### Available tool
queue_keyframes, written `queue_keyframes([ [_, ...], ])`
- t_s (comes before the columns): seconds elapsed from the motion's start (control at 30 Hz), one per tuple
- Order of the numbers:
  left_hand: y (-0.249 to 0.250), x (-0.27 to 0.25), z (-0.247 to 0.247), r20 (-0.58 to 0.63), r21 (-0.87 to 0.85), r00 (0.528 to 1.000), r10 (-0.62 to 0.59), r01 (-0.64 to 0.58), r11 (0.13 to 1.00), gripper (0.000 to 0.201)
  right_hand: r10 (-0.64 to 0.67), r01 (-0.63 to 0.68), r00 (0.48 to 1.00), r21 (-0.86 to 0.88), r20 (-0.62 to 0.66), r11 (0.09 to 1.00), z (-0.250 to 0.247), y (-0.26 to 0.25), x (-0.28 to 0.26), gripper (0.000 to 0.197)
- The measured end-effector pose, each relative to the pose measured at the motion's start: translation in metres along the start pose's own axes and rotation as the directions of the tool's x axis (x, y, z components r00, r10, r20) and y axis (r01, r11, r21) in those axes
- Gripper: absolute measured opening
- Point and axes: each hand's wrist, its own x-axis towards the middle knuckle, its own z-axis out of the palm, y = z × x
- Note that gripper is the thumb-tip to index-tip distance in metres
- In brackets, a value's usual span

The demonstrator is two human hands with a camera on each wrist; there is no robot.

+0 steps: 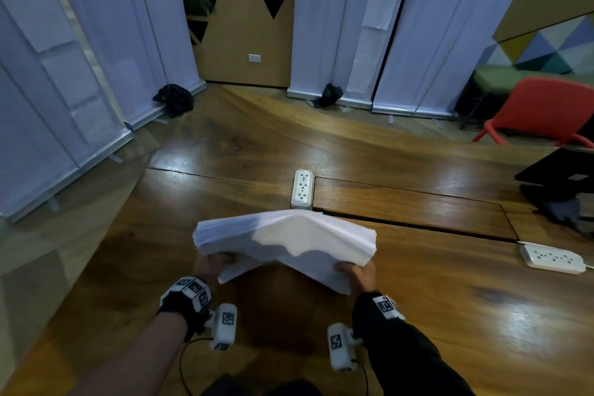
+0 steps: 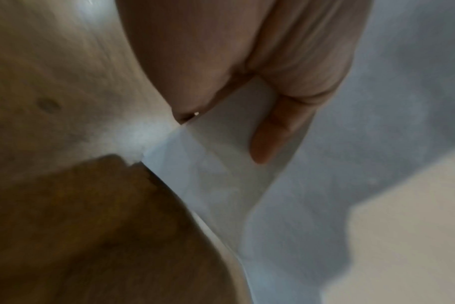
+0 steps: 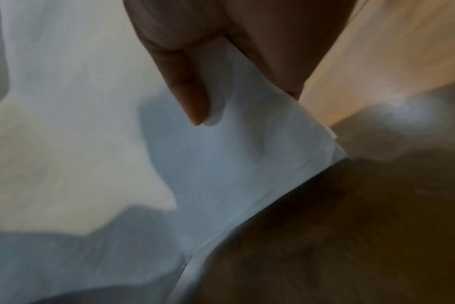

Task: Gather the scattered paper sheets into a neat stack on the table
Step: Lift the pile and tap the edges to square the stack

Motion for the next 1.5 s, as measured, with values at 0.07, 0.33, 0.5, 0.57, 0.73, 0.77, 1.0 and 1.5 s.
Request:
queue_keyframes([
  [0.07, 0.016, -0.005, -0.005, 0.021, 0.025, 1.0, 0.007, -0.007, 1.0, 0.034, -0.002, 0.002, 1.0, 0.005, 0.008, 1.0, -0.001, -0.014, 0.003, 0.044],
  [0.33, 0.015, -0.004, -0.012, 0.06, 0.097, 0.99, 0.128, -0.133, 0.986, 0.012, -0.044, 0.031, 0.993, -0.122, -0.107, 0.992, -0.01, -0.004, 0.025, 0.039],
  [0.5, 0.006, 0.007, -0.016, 0.087, 0.132, 0.995, -0.044, 0.033, 0.991, 0.047, -0.045, 0.033, 0.994, -0.113, -0.101, 0.993, -0.011, -0.005, 0.028, 0.033],
  [0.57, 0.018, -0.006, -0.012, 0.101, 0.254, 0.995, 0.024, -0.049, 0.966, 0.038, -0.06, 0.047, 0.994, -0.137, -0.093, 0.989, -0.012, -0.005, 0.027, 0.033],
  [0.73, 0.039, -0.025, -0.02, 0.075, 0.071, 0.954, 0.29, -0.295, 0.953, 0.023, -0.231, 0.226, 0.969, -0.057, -0.091, 0.972, -0.013, -0.033, 0.004, 0.033],
  [0.77, 0.044, -0.032, -0.022, 0.043, -0.047, 0.946, 0.322, -0.32, 0.946, 0.025, -0.289, 0.288, 0.953, -0.021, -0.09, 0.957, -0.011, -0.042, -0.004, 0.033],
  [1.0, 0.051, -0.05, -0.011, -0.071, -0.237, 0.939, 0.336, -0.343, 0.909, 0.024, -0.42, 0.424, 0.896, -0.004, -0.147, 0.906, 0.002, -0.045, -0.003, 0.032],
  [1.5, 0.032, -0.036, -0.009, 0.022, -0.423, 0.955, 0.297, -0.261, 0.868, 0.097, -0.388, 0.409, 0.847, -0.022, -0.363, 0.912, 0.017, -0.047, 0.005, 0.021],
])
